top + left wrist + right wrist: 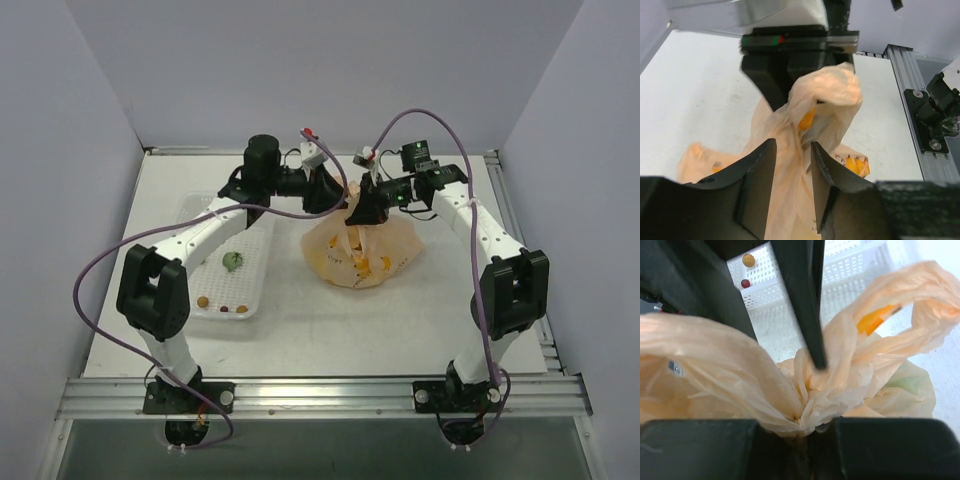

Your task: Place the fake fruits into the plastic bag and tie a complex knot

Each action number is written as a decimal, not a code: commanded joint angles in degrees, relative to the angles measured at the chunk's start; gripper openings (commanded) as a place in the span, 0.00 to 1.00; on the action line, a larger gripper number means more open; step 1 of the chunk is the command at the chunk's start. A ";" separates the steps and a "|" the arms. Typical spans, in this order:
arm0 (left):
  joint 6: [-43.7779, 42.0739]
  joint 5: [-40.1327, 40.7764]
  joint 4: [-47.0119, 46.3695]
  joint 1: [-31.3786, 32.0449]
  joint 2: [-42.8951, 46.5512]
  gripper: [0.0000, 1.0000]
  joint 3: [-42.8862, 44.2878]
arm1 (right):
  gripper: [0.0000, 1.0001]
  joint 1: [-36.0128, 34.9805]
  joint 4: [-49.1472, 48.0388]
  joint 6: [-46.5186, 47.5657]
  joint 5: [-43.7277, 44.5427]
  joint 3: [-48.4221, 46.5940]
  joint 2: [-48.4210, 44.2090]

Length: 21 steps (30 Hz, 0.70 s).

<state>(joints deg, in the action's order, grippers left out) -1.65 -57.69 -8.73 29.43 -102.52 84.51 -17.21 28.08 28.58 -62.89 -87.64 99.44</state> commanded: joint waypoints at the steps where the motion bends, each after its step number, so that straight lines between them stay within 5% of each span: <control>1: 1.30 -1.02 4.33 -4.37 6.01 0.45 1.19 | 0.00 0.78 -1.18 0.86 -2.67 -1.49 -0.47; 7: 1.21 1.79 10.73 -11.23 8.48 0.60 3.19 | 0.00 0.43 -1.09 4.99 -3.99 0.01 -2.05; 16: 13.67 -0.05 15.59 -11.24 -1.89 0.70 14.19 | 0.00 -2.30 -1.00 17.99 -0.92 3.52 -6.54; 21: 11.67 -2.33 20.76 -10.10 -5.40 0.71 18.04 | 0.00 -3.53 -0.92 21.60 -0.21 4.49 -8.38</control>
<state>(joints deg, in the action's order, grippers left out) 8.99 -57.10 7.64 18.61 -106.43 98.02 -19.97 27.29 45.21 -62.72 -83.68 94.67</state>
